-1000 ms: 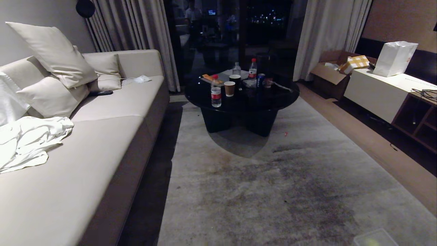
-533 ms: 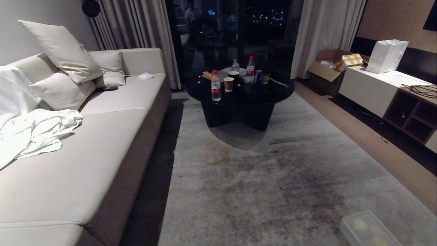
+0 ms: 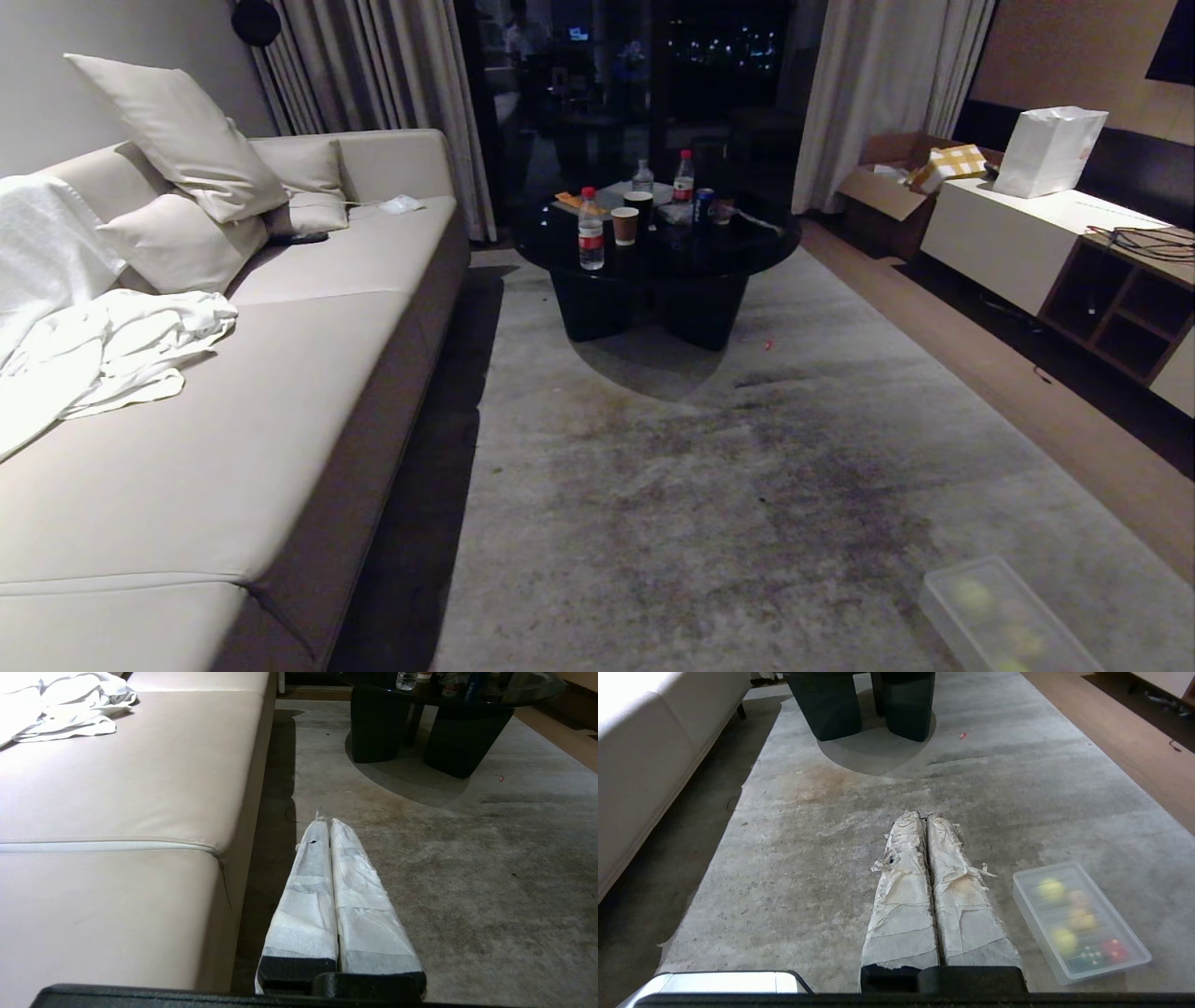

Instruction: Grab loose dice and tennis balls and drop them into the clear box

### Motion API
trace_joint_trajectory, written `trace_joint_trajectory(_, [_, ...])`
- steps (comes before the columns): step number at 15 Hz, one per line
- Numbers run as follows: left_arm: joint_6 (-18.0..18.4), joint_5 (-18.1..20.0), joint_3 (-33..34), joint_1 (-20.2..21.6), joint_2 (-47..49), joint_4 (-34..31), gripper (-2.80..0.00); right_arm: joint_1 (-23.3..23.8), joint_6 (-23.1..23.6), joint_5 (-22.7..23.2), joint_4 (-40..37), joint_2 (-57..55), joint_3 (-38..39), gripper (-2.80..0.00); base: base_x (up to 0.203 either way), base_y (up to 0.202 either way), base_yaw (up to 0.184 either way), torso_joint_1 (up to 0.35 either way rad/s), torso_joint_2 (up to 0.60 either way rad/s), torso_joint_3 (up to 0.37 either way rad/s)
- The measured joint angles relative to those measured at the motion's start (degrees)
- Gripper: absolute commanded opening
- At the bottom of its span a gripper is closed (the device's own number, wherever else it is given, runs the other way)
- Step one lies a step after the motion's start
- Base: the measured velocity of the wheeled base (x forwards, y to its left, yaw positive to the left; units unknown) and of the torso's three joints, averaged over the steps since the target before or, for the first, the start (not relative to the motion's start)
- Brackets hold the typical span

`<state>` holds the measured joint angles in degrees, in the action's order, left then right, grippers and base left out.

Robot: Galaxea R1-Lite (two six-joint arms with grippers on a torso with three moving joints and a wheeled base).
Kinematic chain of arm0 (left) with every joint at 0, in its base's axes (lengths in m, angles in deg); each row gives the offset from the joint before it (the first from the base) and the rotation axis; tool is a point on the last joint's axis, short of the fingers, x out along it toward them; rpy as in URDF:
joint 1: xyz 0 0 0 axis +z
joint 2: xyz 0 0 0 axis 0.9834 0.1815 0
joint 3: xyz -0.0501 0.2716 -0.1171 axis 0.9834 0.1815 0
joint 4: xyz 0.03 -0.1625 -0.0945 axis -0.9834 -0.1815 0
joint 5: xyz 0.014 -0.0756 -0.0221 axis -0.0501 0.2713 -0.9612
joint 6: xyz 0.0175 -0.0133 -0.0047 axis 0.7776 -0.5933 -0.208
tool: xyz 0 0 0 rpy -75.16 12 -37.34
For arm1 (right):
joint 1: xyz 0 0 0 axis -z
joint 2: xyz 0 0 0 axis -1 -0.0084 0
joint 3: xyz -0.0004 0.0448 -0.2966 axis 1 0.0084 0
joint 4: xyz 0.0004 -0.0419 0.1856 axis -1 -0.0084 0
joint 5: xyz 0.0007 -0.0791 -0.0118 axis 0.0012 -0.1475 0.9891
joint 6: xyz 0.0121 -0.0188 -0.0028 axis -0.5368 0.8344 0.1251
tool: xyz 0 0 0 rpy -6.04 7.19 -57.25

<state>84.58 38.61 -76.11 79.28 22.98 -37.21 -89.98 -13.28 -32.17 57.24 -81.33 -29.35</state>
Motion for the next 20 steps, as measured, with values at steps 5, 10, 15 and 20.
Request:
trace_joint_trajectory(5, [0.0,0.0,0.0,0.0,0.0,0.0,-2.80,0.0,-0.3,0.0,0.0,0.0,0.0,-2.80,0.000,0.000,0.000,0.000,0.00,0.000])
trace_joint_trajectory(10, [0.0,0.0,0.0,0.0,0.0,0.0,-2.80,0.0,-0.2,0.0,0.0,0.0,0.0,-2.80,0.000,0.000,0.000,0.000,0.00,0.000])
trace_joint_trajectory(15, [0.0,0.1,0.0,0.0,0.0,0.0,-2.80,0.0,-0.2,0.0,0.0,0.0,0.0,-2.80,0.000,0.000,0.000,0.000,0.00,0.000])
trace_joint_trajectory(20, [0.0,0.0,0.0,0.0,0.0,0.0,-2.80,0.0,-0.5,-0.1,0.0,0.0,0.0,-2.80,0.000,0.000,0.000,0.000,0.00,0.000])
